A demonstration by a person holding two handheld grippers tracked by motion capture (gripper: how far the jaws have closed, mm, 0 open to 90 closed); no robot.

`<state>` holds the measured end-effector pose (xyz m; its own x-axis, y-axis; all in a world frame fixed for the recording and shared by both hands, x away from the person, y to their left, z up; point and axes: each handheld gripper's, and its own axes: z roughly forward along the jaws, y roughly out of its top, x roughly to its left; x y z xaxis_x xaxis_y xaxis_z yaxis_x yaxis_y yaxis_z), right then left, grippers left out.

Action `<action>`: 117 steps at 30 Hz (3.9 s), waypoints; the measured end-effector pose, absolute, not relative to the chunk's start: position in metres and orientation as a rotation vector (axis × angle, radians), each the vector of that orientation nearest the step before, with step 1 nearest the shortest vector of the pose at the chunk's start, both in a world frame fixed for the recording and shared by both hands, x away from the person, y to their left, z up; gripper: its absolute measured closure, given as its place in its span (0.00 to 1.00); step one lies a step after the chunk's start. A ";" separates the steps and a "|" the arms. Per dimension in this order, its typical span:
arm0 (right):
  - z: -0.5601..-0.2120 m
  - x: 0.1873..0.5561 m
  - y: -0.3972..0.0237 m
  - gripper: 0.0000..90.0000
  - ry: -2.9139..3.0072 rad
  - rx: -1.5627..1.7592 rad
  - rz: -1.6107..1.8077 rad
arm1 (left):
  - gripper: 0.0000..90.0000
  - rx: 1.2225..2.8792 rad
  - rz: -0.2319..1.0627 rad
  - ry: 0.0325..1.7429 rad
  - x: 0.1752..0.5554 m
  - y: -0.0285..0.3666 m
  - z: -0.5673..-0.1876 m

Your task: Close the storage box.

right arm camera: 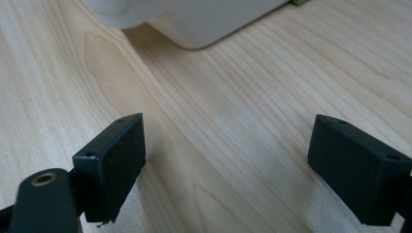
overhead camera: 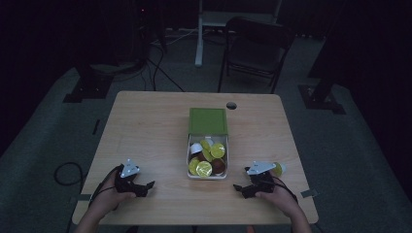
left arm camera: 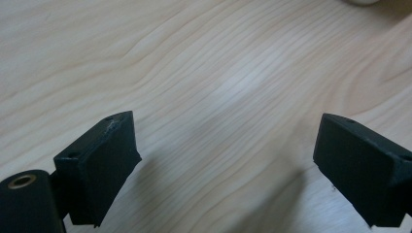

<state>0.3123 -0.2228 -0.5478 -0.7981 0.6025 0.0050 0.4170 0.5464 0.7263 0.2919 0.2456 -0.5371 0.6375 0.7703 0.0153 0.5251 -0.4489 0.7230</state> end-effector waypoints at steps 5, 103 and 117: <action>-0.541 0.312 -0.220 0.15 2.526 0.859 1.140 | 0.10 2.157 0.443 0.930 0.291 0.231 -0.531; -0.494 0.349 -0.197 0.15 2.374 0.887 1.370 | 0.10 2.076 0.403 0.684 0.355 0.141 -0.494; -0.495 0.358 -0.197 0.15 2.354 0.938 1.378 | 0.10 2.065 0.388 0.714 0.365 0.141 -0.495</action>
<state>0.3578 -0.1968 -0.4952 -0.7591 0.6435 0.0983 0.4006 0.3427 0.8497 0.3649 0.1411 -0.4947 0.7847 0.6198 0.0045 0.3410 -0.4378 0.8319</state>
